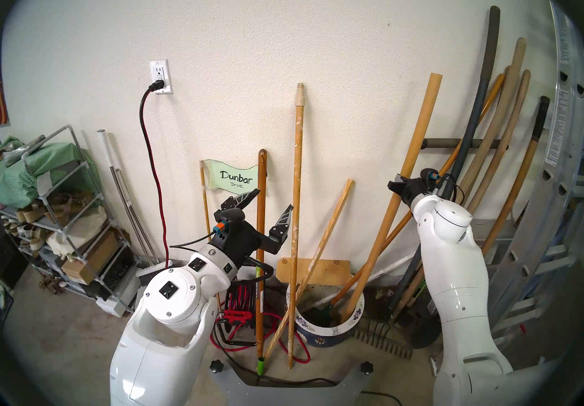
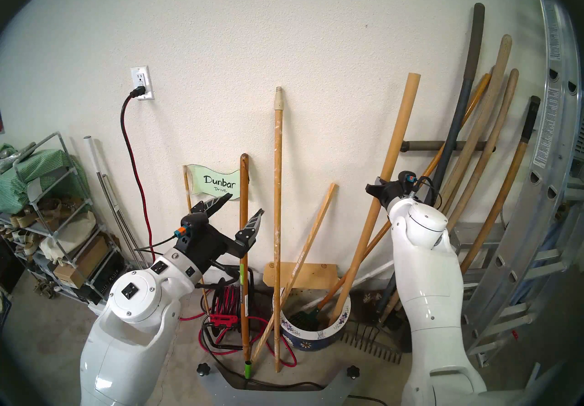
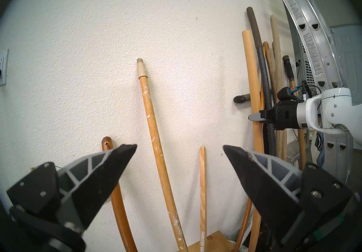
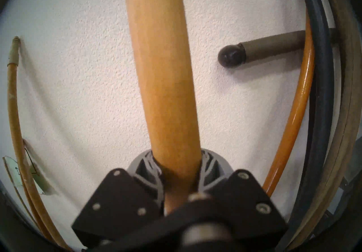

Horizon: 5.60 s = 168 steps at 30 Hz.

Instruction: Put wooden sticks into the pot

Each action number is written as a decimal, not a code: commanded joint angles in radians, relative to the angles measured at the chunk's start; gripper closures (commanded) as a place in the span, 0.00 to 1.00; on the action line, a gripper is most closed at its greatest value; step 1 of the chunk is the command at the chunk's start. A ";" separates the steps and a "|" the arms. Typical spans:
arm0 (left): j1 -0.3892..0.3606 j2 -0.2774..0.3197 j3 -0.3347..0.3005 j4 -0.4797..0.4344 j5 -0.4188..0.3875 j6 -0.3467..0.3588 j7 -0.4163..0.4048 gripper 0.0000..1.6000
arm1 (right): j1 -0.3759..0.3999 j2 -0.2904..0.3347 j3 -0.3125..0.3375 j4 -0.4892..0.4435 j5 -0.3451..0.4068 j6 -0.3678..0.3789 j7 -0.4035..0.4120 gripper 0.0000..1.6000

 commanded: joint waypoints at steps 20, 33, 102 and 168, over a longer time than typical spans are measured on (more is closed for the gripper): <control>0.000 0.000 0.000 0.000 0.000 0.000 0.000 0.00 | 0.252 -0.025 -0.164 0.316 -0.103 -0.130 0.002 1.00; 0.000 0.000 0.000 0.000 0.000 0.000 0.000 0.00 | 0.342 -0.045 -0.196 0.488 -0.153 -0.190 -0.004 1.00; 0.000 0.000 0.000 0.000 0.000 0.000 0.000 0.00 | 0.248 -0.020 -0.125 0.422 -0.175 -0.368 0.026 0.00; 0.000 0.000 0.000 0.000 0.000 0.000 0.000 0.00 | -0.403 -0.001 0.023 -0.619 0.067 0.143 0.205 0.00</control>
